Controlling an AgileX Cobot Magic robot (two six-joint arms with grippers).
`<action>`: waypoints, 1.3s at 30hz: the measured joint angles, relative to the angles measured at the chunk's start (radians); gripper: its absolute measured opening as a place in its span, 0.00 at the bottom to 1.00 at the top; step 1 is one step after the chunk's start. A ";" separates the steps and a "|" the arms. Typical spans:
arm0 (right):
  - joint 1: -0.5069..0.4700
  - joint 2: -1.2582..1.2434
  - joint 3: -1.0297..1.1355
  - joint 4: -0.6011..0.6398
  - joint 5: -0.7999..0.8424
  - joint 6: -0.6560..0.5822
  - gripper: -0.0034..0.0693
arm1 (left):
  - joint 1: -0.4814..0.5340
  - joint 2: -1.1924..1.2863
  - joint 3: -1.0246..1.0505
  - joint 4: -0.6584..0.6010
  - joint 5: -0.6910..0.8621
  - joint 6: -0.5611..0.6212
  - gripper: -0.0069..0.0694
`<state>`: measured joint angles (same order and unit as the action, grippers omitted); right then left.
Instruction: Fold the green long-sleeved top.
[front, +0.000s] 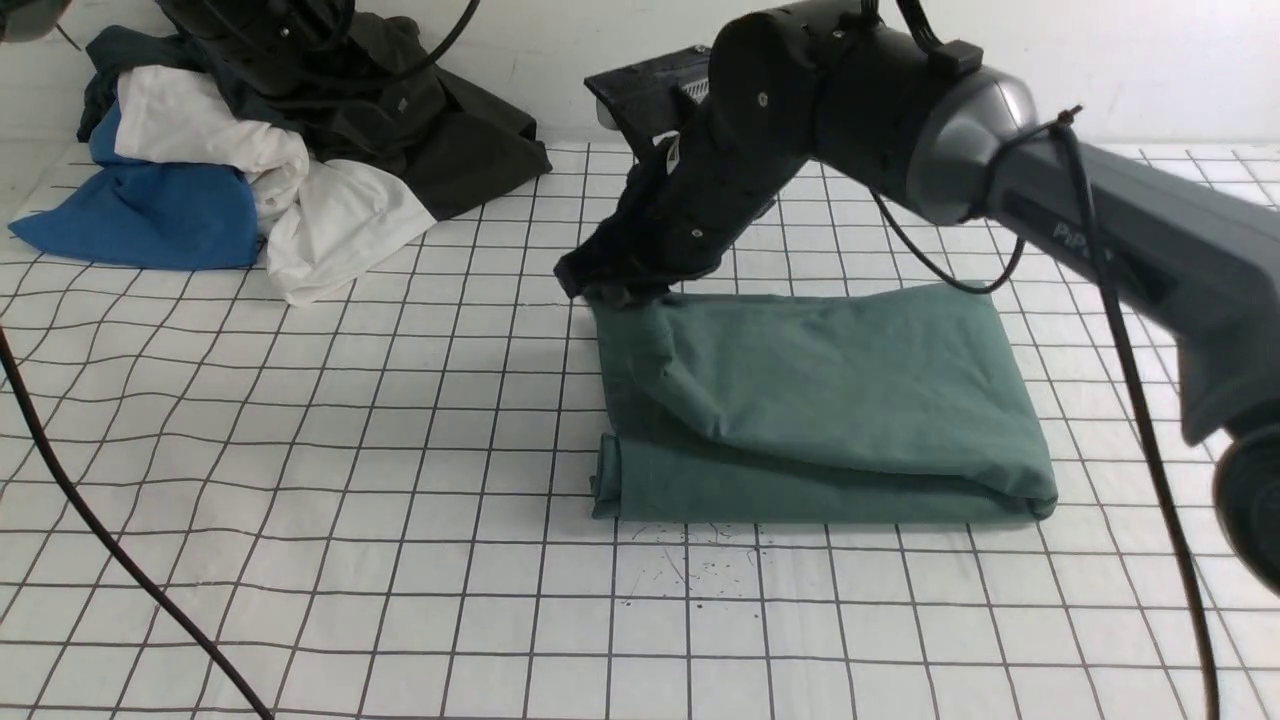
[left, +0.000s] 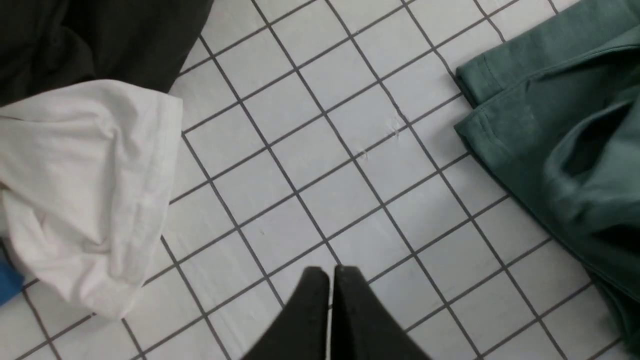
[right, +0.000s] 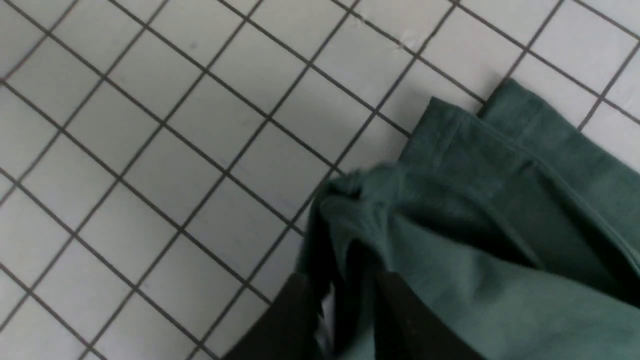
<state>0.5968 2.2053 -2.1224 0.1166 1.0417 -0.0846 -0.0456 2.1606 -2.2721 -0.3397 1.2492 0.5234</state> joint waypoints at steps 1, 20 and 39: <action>0.000 0.000 -0.020 0.000 0.016 0.000 0.38 | 0.000 0.000 0.000 0.000 0.000 0.000 0.08; -0.303 -0.232 0.493 -0.202 0.143 -0.008 0.27 | -0.256 0.027 0.329 -0.035 -0.019 0.073 0.08; -0.434 -0.600 0.823 0.080 -0.183 -0.095 0.03 | -0.374 -0.334 0.546 0.211 -0.039 -0.177 0.08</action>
<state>0.1628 1.6057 -1.2996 0.1962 0.8589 -0.1796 -0.4194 1.8264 -1.7257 -0.1287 1.2100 0.3468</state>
